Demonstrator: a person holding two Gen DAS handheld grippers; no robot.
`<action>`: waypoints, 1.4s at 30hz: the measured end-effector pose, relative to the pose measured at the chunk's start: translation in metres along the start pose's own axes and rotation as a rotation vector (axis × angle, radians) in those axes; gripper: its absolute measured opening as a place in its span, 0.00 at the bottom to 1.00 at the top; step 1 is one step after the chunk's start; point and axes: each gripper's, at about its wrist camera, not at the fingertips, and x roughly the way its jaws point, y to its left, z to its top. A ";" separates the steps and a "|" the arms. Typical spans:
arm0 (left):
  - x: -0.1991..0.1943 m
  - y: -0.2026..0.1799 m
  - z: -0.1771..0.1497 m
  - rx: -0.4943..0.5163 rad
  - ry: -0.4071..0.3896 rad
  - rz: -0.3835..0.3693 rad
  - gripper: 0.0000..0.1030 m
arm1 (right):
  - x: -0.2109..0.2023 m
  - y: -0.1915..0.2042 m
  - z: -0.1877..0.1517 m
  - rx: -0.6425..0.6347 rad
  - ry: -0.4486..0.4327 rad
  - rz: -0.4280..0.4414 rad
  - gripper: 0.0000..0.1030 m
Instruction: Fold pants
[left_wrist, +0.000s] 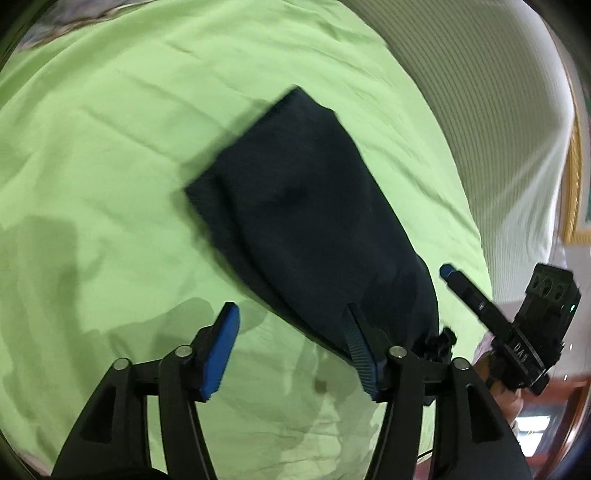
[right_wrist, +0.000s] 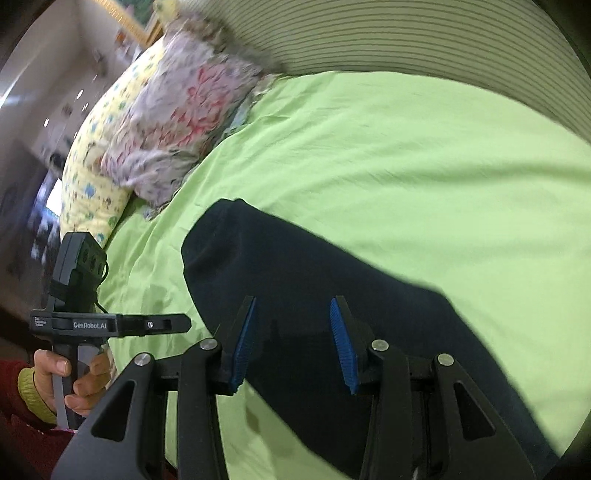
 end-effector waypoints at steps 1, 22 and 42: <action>0.001 0.003 0.000 -0.022 -0.009 0.006 0.59 | 0.004 0.000 0.005 -0.014 0.008 0.001 0.41; 0.025 0.038 0.024 -0.205 -0.025 0.001 0.63 | 0.128 0.037 0.092 -0.294 0.300 0.066 0.41; -0.019 -0.007 0.017 0.015 -0.138 -0.028 0.18 | 0.077 0.039 0.083 -0.299 0.145 0.138 0.11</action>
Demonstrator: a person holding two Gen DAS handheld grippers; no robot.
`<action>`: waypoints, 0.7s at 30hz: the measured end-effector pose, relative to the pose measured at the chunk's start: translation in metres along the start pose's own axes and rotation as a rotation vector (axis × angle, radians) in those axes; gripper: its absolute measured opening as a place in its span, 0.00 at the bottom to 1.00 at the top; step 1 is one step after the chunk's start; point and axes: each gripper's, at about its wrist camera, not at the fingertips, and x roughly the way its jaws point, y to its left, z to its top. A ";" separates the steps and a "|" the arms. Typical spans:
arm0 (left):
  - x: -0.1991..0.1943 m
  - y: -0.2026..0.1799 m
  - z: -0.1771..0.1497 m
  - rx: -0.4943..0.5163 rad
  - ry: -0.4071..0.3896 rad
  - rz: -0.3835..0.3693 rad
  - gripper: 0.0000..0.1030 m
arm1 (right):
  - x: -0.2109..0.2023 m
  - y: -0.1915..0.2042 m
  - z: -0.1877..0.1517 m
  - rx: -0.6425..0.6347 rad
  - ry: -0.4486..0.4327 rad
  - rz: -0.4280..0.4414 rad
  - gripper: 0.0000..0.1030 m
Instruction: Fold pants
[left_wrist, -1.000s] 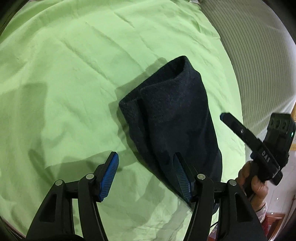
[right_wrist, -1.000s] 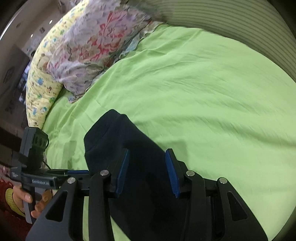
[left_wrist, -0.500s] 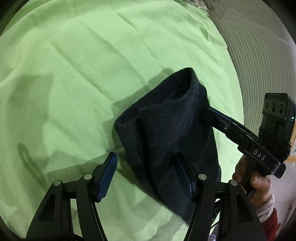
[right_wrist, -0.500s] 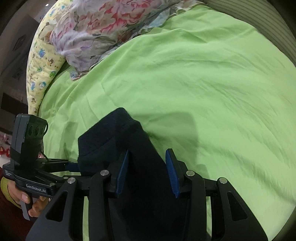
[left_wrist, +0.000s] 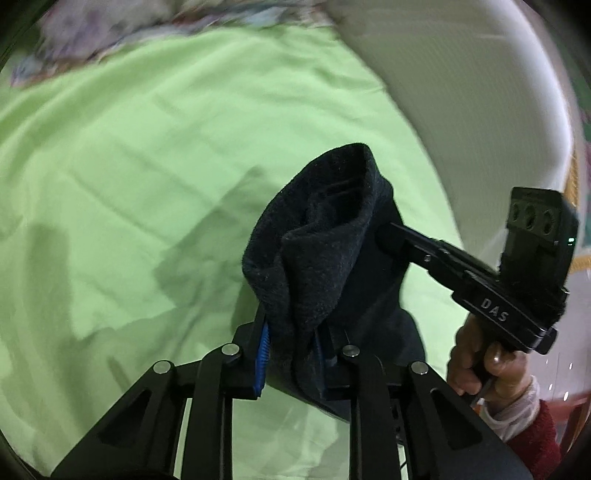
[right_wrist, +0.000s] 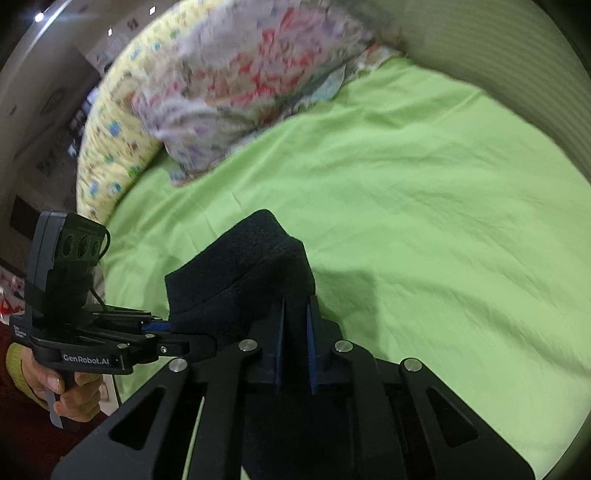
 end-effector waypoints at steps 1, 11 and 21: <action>-0.006 -0.010 -0.001 0.030 -0.009 -0.012 0.18 | -0.007 -0.001 -0.002 0.010 -0.017 0.003 0.11; -0.026 -0.094 -0.023 0.229 -0.020 -0.111 0.18 | -0.087 -0.014 -0.045 0.115 -0.218 -0.022 0.11; -0.014 -0.169 -0.066 0.401 0.044 -0.166 0.18 | -0.143 -0.032 -0.106 0.246 -0.349 -0.056 0.10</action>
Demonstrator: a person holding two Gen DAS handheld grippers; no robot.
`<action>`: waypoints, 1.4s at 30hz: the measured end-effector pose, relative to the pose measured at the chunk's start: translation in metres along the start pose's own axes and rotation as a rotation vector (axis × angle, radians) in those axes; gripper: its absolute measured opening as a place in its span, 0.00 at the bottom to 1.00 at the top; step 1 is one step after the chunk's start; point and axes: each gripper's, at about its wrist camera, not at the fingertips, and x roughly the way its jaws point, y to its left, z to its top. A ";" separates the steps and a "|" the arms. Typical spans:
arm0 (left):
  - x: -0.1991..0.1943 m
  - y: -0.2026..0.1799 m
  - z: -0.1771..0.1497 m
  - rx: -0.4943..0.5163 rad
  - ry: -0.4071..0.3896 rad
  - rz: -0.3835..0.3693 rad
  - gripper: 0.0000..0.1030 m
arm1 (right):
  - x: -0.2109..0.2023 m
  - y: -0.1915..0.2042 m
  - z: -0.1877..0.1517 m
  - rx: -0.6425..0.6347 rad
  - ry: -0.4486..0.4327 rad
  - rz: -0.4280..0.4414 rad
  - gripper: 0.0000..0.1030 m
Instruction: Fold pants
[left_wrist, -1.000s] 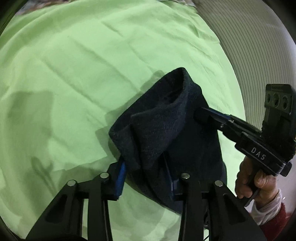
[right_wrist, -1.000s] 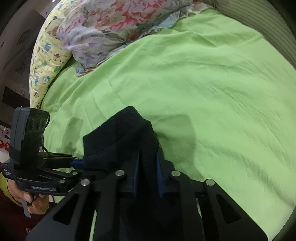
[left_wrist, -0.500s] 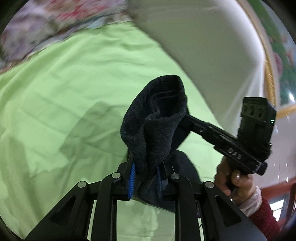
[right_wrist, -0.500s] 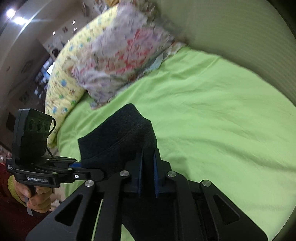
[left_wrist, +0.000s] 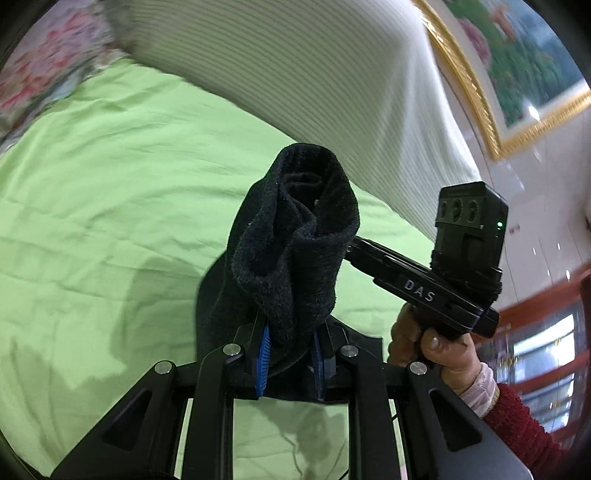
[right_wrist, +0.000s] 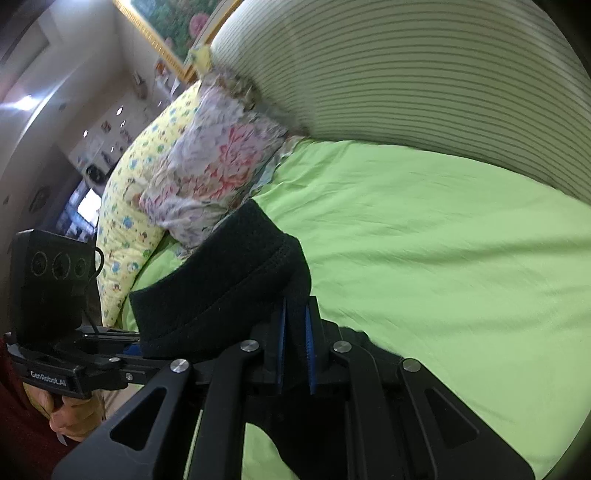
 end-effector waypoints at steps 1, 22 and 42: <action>0.005 -0.011 -0.002 0.021 0.012 -0.009 0.18 | -0.008 -0.004 -0.005 0.015 -0.013 -0.004 0.10; 0.096 -0.149 -0.061 0.321 0.255 -0.084 0.18 | -0.114 -0.073 -0.106 0.293 -0.230 -0.072 0.09; 0.190 -0.165 -0.066 0.340 0.471 -0.131 0.44 | -0.140 -0.125 -0.183 0.577 -0.238 -0.282 0.05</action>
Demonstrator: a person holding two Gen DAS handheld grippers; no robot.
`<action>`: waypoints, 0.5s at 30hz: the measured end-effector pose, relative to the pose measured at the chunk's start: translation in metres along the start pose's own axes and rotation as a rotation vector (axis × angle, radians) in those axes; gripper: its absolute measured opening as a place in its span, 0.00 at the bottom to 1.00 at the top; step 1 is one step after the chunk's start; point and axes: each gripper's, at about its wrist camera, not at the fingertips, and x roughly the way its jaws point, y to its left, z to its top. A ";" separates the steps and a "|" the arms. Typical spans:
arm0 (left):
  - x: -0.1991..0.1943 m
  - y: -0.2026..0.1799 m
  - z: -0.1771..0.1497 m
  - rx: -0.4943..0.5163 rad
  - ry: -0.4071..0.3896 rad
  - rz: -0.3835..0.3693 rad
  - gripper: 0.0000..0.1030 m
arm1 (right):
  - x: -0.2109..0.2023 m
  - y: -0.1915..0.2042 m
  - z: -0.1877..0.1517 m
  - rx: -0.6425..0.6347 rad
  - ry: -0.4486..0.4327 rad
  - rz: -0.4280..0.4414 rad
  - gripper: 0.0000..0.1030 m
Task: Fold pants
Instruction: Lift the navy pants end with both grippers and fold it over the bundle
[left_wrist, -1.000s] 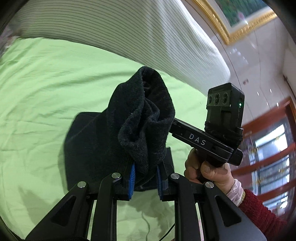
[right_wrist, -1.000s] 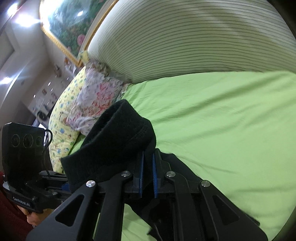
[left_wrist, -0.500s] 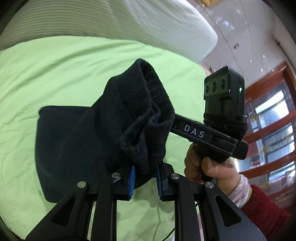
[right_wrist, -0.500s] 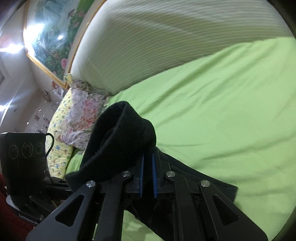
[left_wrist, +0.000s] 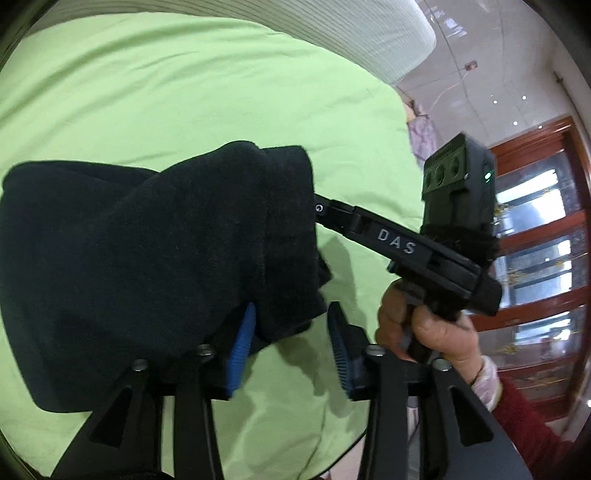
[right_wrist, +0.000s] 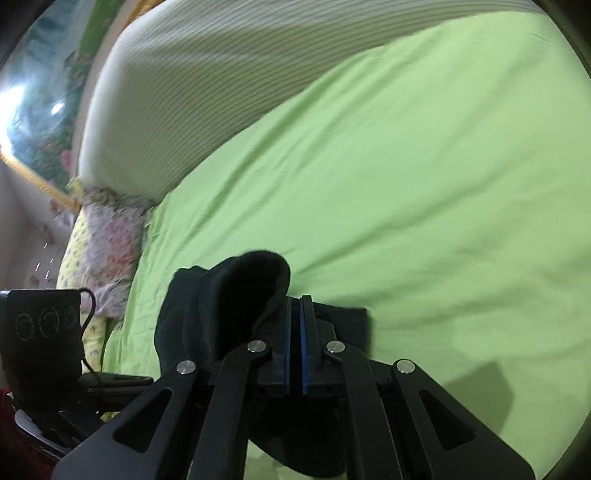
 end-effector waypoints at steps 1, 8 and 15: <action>0.000 -0.001 0.003 0.006 -0.002 -0.001 0.47 | -0.002 -0.001 -0.001 0.015 -0.010 -0.010 0.05; -0.013 0.003 0.013 0.020 -0.021 -0.014 0.55 | -0.031 -0.007 -0.019 0.133 -0.108 -0.070 0.44; -0.032 0.033 0.021 -0.036 -0.064 0.031 0.59 | -0.040 0.009 -0.023 0.127 -0.146 -0.095 0.59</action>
